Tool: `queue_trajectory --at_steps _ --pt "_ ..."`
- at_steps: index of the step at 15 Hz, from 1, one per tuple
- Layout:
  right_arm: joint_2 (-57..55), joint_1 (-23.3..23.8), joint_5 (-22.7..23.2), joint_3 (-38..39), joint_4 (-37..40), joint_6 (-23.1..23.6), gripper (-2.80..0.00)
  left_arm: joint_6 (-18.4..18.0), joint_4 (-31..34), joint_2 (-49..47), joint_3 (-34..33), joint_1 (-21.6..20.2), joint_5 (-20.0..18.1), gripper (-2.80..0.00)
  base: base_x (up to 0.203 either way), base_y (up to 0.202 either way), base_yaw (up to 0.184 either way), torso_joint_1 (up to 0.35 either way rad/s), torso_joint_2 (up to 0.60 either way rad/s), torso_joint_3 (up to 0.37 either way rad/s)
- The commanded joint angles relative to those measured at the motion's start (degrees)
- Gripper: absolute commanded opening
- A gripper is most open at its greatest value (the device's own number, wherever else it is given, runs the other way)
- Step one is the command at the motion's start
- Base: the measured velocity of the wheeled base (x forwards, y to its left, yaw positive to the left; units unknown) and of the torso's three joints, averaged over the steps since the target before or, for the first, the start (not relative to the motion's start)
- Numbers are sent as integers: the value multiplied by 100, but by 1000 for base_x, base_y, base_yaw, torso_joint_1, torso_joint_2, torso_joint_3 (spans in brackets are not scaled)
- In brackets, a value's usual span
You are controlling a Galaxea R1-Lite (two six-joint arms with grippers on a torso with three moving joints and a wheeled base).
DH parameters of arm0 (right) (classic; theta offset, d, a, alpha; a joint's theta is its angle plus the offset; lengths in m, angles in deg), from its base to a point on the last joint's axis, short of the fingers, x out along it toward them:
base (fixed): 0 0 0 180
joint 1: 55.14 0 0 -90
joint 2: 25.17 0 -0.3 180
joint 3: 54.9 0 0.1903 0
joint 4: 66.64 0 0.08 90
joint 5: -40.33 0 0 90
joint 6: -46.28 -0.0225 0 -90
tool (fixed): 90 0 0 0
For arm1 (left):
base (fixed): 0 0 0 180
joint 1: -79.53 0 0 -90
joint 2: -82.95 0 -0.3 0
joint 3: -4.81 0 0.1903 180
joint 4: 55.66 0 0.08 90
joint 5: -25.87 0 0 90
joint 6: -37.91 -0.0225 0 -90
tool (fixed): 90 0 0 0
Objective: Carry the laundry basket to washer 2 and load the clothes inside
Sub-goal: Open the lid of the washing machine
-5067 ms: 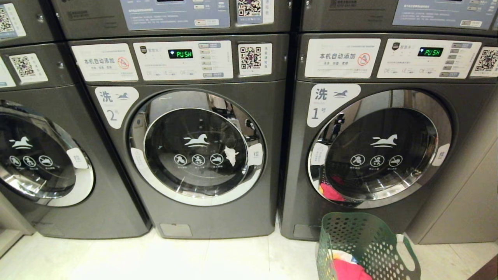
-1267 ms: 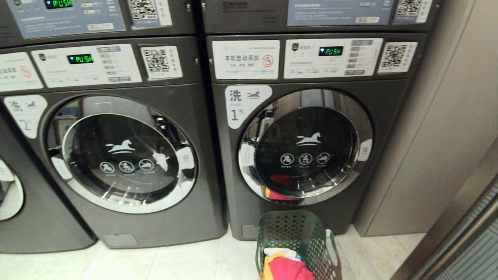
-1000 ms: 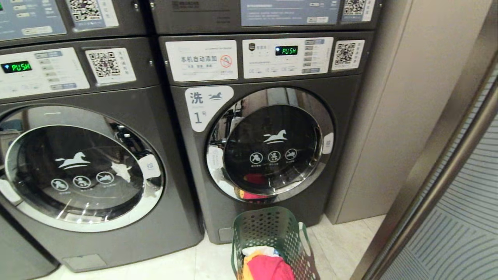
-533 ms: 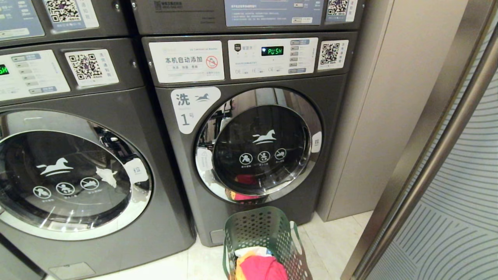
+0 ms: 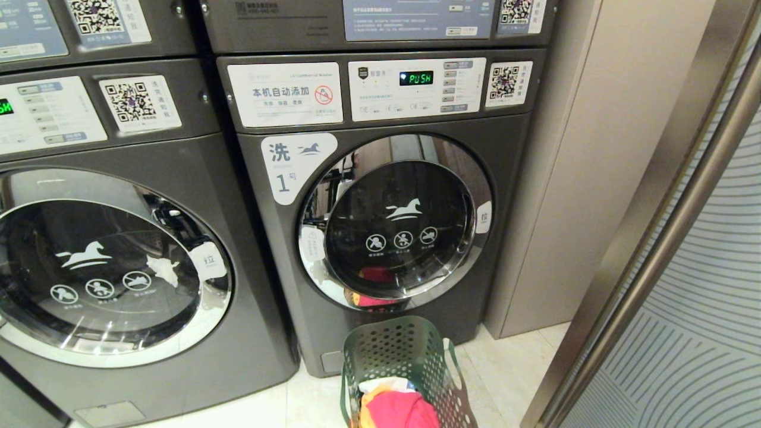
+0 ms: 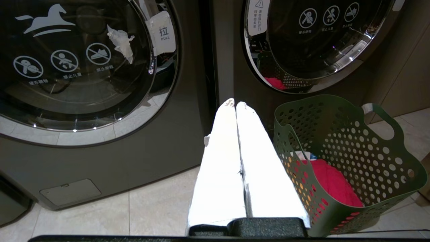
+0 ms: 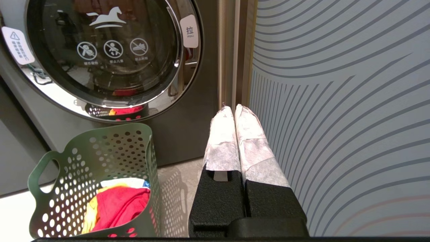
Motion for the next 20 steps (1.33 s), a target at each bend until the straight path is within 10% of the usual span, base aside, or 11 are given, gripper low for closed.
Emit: queue_trajectory --at_steps 1,11,18,19,20 --pt "-7 -2 -3 193 -9 -13 -280 -6 -37 0 0 0 -8 -280 0 0 0 0 0 0" --pt "-7 -2 -3 193 -2 -13 -280 -423 651 -2178 3133 13 50 -280 0 0 0 0 0 0" --pt "-7 -2 -3 193 -10 -4 -280 1831 558 -4856 3371 3 765 -280 0 0 0 0 0 0" --pt "-7 -2 -3 193 -10 -4 -280 1879 233 -5062 3167 -1 603 -62 0 0 0 0 0 0" --pt "-7 -2 -3 193 -10 -4 -280 1900 -160 -5346 3032 -18 470 0 0 0 0 0 0 0"
